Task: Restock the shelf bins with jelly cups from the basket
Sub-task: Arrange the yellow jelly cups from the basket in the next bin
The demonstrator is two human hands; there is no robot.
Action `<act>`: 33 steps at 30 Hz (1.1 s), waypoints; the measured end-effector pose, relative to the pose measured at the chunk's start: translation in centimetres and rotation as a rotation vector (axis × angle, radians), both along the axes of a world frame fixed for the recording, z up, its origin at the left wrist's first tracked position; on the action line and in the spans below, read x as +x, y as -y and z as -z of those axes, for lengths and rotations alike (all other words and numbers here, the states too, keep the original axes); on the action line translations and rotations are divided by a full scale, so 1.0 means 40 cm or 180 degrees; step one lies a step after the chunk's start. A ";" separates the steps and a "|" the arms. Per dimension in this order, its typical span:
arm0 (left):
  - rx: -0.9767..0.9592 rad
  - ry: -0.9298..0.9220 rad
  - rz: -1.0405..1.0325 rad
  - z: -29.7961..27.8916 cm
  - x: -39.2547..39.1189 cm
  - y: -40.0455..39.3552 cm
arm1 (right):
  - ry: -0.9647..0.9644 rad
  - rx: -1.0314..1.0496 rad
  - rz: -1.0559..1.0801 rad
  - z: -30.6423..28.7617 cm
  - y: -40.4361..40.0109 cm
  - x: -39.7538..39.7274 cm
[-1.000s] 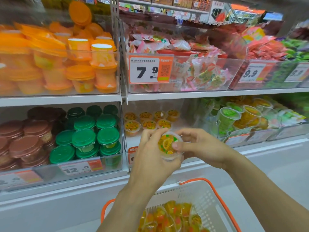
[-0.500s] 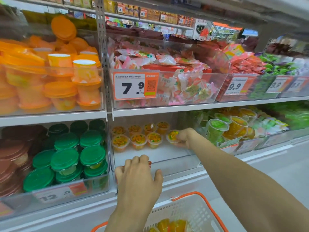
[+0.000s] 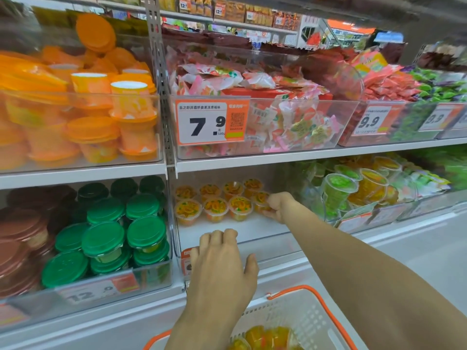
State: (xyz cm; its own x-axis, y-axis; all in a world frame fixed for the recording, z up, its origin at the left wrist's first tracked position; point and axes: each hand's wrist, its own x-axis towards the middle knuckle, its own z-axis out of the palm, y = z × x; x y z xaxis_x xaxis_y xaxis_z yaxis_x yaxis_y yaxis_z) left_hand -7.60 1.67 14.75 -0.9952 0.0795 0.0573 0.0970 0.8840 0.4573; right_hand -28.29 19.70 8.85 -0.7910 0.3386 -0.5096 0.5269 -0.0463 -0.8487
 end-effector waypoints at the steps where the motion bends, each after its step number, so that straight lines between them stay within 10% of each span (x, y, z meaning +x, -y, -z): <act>1: 0.0106 -0.0097 -0.0020 -0.003 0.003 -0.001 | -0.0070 0.0036 -0.0070 -0.004 -0.003 0.011; 7: 0.1408 -0.1365 0.0025 -0.013 0.027 -0.019 | -0.1126 0.0750 -0.0353 -0.137 -0.029 0.172; 13: 0.1238 -0.0293 0.0457 0.122 0.049 -0.076 | -0.2426 0.0949 0.0558 -0.116 -0.039 0.461; 17: 0.0246 0.1050 0.0695 0.342 0.122 -0.079 | -0.1293 0.0852 0.0513 0.219 -0.031 0.625; 23: -0.0762 0.2489 0.0477 0.676 0.334 0.022 | 0.1382 0.1739 -0.1943 0.597 -0.045 0.939; 33: -0.0994 0.2649 -0.0314 0.889 0.473 0.060 | 0.1463 0.1390 -0.1974 0.663 0.033 0.912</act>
State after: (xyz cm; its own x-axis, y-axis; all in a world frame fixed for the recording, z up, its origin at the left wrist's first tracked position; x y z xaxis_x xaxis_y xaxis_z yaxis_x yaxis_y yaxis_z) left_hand 11.30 -0.72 -20.80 -0.7080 -0.1176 -0.6963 -0.2419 0.9668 0.0827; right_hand 8.17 18.38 -17.67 -0.6456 0.1556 -0.7477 0.6428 0.6393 -0.4220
